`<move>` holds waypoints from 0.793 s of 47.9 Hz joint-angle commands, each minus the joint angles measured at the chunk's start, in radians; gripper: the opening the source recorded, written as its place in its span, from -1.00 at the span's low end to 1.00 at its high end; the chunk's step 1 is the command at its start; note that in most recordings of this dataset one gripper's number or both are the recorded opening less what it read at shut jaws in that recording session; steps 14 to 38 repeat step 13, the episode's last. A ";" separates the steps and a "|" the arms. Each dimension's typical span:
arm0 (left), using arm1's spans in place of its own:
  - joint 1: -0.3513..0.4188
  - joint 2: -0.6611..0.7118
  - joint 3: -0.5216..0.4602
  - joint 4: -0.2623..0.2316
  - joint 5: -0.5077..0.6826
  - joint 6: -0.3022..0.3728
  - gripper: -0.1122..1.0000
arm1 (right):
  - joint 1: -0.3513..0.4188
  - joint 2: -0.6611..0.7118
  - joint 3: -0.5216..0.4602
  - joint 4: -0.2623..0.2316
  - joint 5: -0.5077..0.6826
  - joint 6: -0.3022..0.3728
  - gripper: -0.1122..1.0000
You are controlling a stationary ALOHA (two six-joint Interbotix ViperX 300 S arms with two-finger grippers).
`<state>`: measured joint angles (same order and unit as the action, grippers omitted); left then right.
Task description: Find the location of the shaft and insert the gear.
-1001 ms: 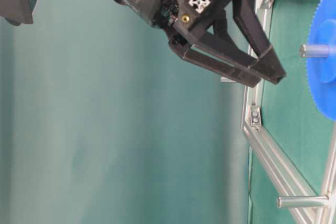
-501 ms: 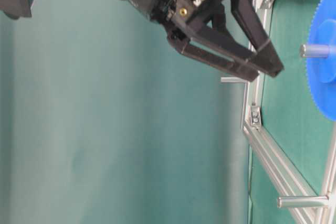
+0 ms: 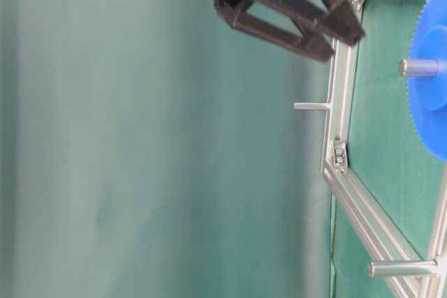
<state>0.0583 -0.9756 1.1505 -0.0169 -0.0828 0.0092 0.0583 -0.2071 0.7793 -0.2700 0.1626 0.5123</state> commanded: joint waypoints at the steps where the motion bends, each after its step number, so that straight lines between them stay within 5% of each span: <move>1: 0.003 -0.002 -0.028 0.000 -0.005 -0.002 -0.78 | 0.002 -0.048 0.009 0.002 -0.006 0.002 0.65; 38: 0.003 -0.005 -0.028 0.000 -0.006 -0.002 -0.78 | 0.000 -0.103 0.058 0.003 0.003 0.002 0.65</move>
